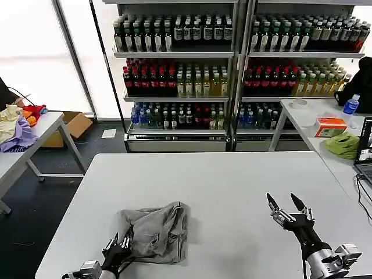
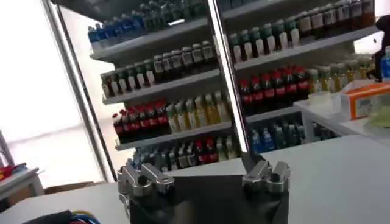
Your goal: Fold and organize the clothes.
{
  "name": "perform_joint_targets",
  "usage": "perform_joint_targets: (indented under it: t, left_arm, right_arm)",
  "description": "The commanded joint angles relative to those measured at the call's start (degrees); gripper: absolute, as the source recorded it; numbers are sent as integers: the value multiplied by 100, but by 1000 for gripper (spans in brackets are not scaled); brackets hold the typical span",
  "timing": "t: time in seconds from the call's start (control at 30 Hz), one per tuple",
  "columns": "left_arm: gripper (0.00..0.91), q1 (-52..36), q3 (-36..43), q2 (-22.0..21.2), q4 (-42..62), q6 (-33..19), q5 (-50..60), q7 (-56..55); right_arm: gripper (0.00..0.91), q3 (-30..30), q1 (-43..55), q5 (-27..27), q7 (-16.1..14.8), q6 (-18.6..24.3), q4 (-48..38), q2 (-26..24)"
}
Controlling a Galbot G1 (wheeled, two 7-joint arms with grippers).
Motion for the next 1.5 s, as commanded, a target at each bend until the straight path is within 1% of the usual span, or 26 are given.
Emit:
perform_joint_targets:
  t: [0.03,0.13,0.17,0.2,0.33,0.43,0.53,0.57,0.6,0.7,0.8,0.87,0.9,0.97,1.07,1.17,1.2,1.3,1.33,1.37,1.4,1.5]
  left_arm:
    - [10,26,-152,-129,-55,-165,-700,-64]
    - [10,48,-399,-107,-281,-235,-1418,-131]
    - [10,61,-573,-77,-499,-191,-1971,-225]
    - [10,59,-714,-56,-626,-155,-2213,-271]
    - [10,-5,-1778,184,-891,-18,-2923,-348]
    - [10,-100,-2611,690,-885,101,-3404,-369]
    - [10,-163,-3304,1265,-684,355,-3384,-273]
    - [0,-171,-3563,1526,-600,462,-3417,-264]
    - [10,-171,-3718,1729,-551,511,-3471,-256]
    - [10,-95,-3965,2253,-468,606,-3619,-191]
    - [10,-74,-3999,2614,-523,687,-3673,-188]
    - [10,-79,-3932,2761,-537,720,-3678,-185]
    - [10,-83,-3814,2891,-549,721,-3650,-209]
    - [10,-85,-3632,2991,-603,739,-3617,-253]
    - [10,-123,-3274,3002,-863,794,-3476,-389]
    - [0,-60,-2701,2712,-1334,815,-3143,-506]
    - [0,33,-2417,2376,-1519,766,-2869,-531]
    - [10,188,-707,1614,-1764,639,-2193,-770]
    - [10,155,-125,1438,-1759,524,-1931,-962]
    - [10,127,259,1273,-1664,419,-1841,-1112]
    - [10,41,1027,1112,-1602,338,-1521,-1285]
    - [10,-184,2303,652,-1235,221,-1546,-1549]
  right_arm:
    - [907,-2,26,39,26,27,-39,-36]
    - [907,-56,119,59,55,1,-30,-54]
    - [907,-91,173,63,90,-18,-22,-62]
    - [907,-126,204,64,109,-36,-15,-70]
    - [907,-237,323,69,163,-96,24,-112]
    - [907,-285,362,68,193,-106,19,-129]
    - [907,-300,376,71,189,-101,-12,-149]
    - [907,-302,380,71,191,-99,-20,-151]
    - [907,-295,391,65,187,-91,-33,-147]
    - [907,-268,397,109,197,-80,-52,-137]
    - [907,-215,360,126,196,-69,-28,-161]
    - [907,-172,334,171,203,-66,-10,-170]
    - [907,-136,307,184,202,-59,2,-182]
    - [907,-98,260,186,196,-43,24,-183]
    - [907,-7,173,204,192,-28,64,-170]
    - [907,60,68,204,180,8,96,-145]
    - [907,75,34,194,173,21,100,-112]
    - [907,61,18,166,186,17,141,-24]
    - [907,56,18,163,187,14,152,-14]
    - [907,45,31,150,194,5,176,10]
    - [907,39,40,145,206,-7,191,25]
    - [907,40,57,126,235,-49,242,55]
